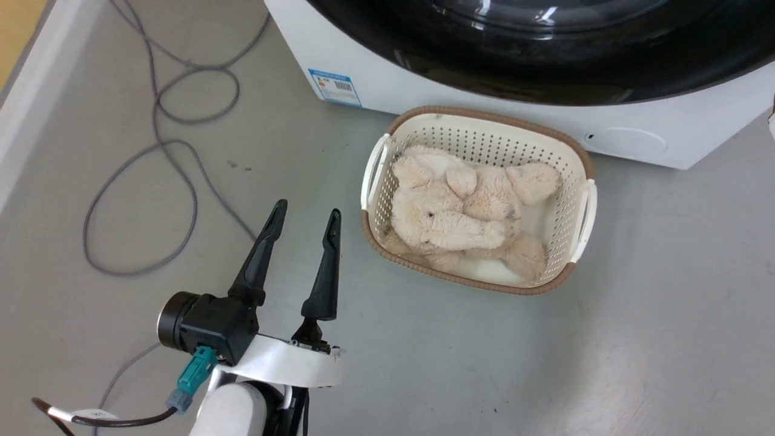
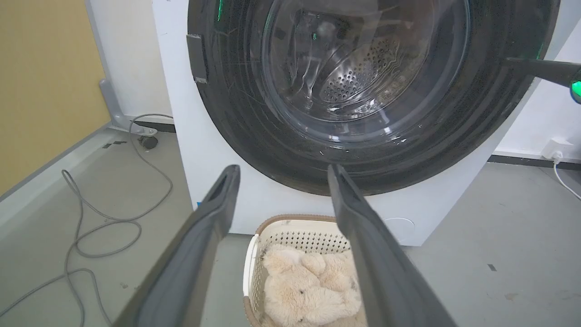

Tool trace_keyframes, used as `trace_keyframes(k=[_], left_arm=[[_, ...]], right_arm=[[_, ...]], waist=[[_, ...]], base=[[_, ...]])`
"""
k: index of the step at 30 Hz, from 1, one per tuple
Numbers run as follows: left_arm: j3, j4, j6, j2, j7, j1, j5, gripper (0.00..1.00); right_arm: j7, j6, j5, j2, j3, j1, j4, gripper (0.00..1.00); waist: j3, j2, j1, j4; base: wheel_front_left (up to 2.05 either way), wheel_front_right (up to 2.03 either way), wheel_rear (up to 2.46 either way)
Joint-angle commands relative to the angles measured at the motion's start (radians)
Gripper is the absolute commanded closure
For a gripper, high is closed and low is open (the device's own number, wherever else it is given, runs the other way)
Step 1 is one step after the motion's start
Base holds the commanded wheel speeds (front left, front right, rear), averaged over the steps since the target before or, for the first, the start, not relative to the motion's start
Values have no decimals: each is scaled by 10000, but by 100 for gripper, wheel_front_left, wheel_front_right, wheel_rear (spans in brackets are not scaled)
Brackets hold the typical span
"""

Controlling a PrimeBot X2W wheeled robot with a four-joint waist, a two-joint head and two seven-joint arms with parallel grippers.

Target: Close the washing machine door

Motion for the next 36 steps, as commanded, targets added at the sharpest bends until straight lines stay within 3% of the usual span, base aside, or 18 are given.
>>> trace_keyframes(k=[1,8,15,22,30,36], left_arm=[[8,-3,17,-1,-43,-106,33,0],[233,266,-21,-1,-43,139,182,0],[698,591,-4,-1,-43,657,38,0],[1096,761,-41,-1,-43,1328,66,0],[1441,1001,-160,-1,-43,1755,171,0],[1471,1274,-155,-1,-44,2054,170,0]], right_arm=[[-139,-121,51,-157,-171,-218,84,100],[-1029,-121,-79,161,88,844,174,100],[-1788,-121,-703,749,-259,2815,-564,100],[-1891,-121,-1501,1852,-1590,5119,-2104,100],[-1551,-121,-2508,3353,-2952,7486,-4036,100],[-1520,-121,-3279,4347,-3517,8730,-4675,100]], waist=[[-109,0,-1,-66],[-1076,0,-1,-610],[-2451,0,-1,-1414],[-3420,0,-1,-2129],[-3904,0,-1,-2491],[-4143,0,-1,-2574]], base=[[0,0,0],[0,0,0],[0,0,0],[0,0,0],[0,0,0],[0,0,0]])
